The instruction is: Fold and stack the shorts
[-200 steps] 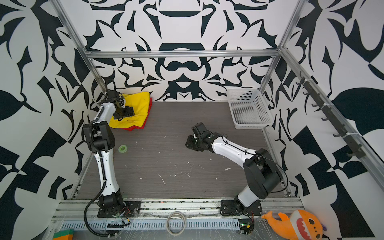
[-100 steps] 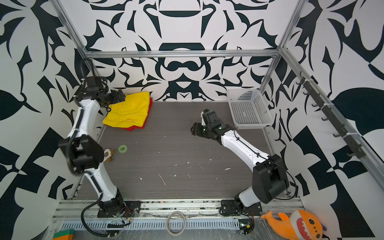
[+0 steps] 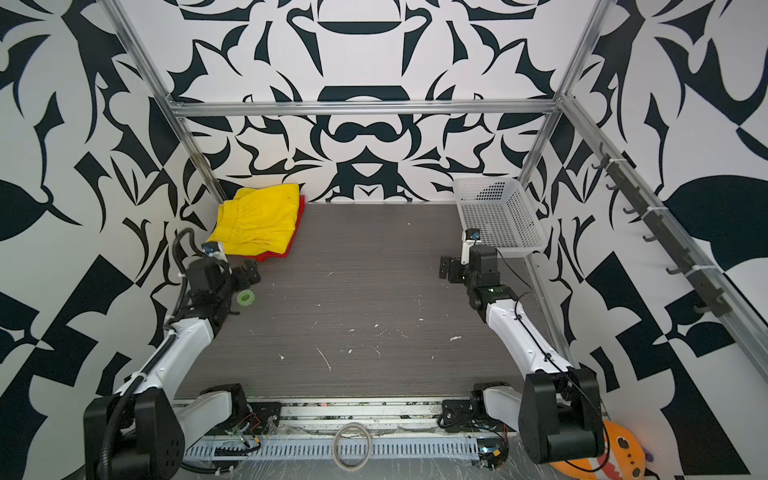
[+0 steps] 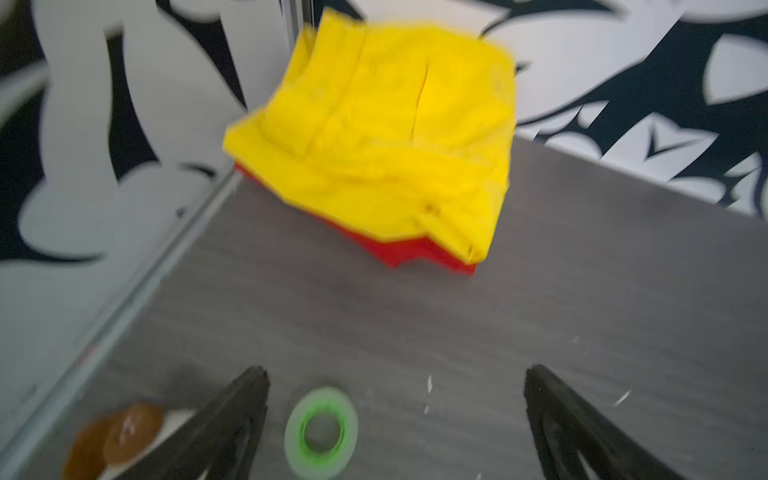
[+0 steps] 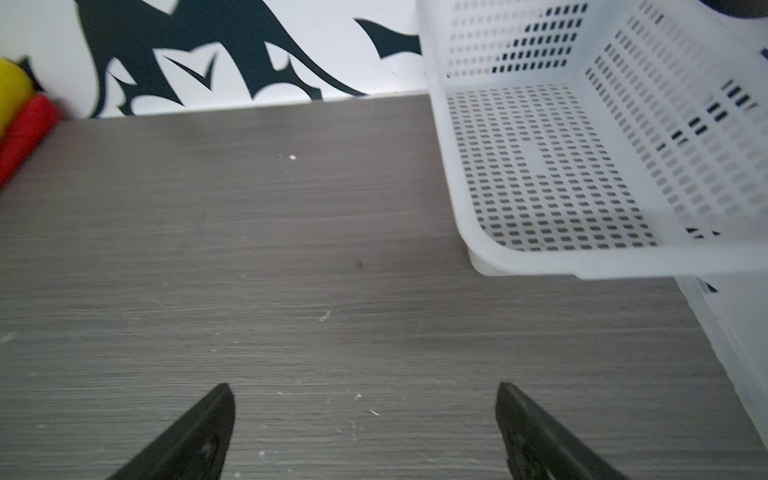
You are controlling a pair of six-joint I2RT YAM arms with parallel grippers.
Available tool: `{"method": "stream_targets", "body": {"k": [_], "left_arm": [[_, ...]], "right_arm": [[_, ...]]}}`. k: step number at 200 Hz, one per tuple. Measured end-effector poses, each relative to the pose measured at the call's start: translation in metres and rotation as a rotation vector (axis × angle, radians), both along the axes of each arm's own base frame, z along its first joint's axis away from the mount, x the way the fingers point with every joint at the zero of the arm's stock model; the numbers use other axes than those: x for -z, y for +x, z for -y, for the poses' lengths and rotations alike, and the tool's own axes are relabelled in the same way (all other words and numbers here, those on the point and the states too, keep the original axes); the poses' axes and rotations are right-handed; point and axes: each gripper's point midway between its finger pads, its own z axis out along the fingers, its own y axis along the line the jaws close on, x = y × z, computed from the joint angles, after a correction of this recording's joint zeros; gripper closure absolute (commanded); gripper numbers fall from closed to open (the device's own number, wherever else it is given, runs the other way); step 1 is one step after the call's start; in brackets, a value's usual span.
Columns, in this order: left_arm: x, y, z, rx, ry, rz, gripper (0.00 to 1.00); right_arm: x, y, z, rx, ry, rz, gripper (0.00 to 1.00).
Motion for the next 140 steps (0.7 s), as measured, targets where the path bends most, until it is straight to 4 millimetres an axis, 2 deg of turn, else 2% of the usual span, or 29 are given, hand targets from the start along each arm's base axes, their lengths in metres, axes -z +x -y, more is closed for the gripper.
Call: {"method": "stream_targets", "body": {"k": [8,22,46,67,77,92,108,126,140], "left_arm": [[0.019,-0.006,-0.001,-0.011,0.002,-0.016,0.0],[0.04,-0.01,-0.004,-0.027,0.01,-0.01,0.0],[0.062,0.001,-0.009,-0.04,0.041,0.003,0.01],[0.072,0.014,-0.012,-0.039,0.066,0.027,0.01],[0.077,0.023,-0.014,-0.047,0.08,0.055,0.01],[0.088,0.02,-0.015,-0.056,0.083,0.014,0.01],[0.073,0.027,-0.017,-0.072,0.107,0.083,0.01],[0.064,0.03,-0.018,-0.085,0.118,0.111,0.01],[0.059,0.032,-0.015,-0.083,0.134,0.124,0.01]], "right_arm": [[0.013,-0.003,0.008,0.012,-0.014,-0.011,0.0],[0.036,-0.006,0.02,0.032,-0.04,-0.021,0.0],[0.077,-0.014,0.025,0.032,-0.067,-0.043,0.0],[0.107,-0.019,0.025,0.03,-0.074,-0.08,0.0],[0.109,-0.017,0.025,0.031,-0.069,-0.068,0.0],[0.101,-0.007,0.022,0.019,-0.055,0.01,0.0],[0.099,0.0,0.02,0.013,-0.04,0.1,0.0],[0.116,-0.009,0.019,0.011,-0.034,0.07,0.0],[0.115,-0.008,0.019,0.013,-0.03,0.079,0.0]]}}
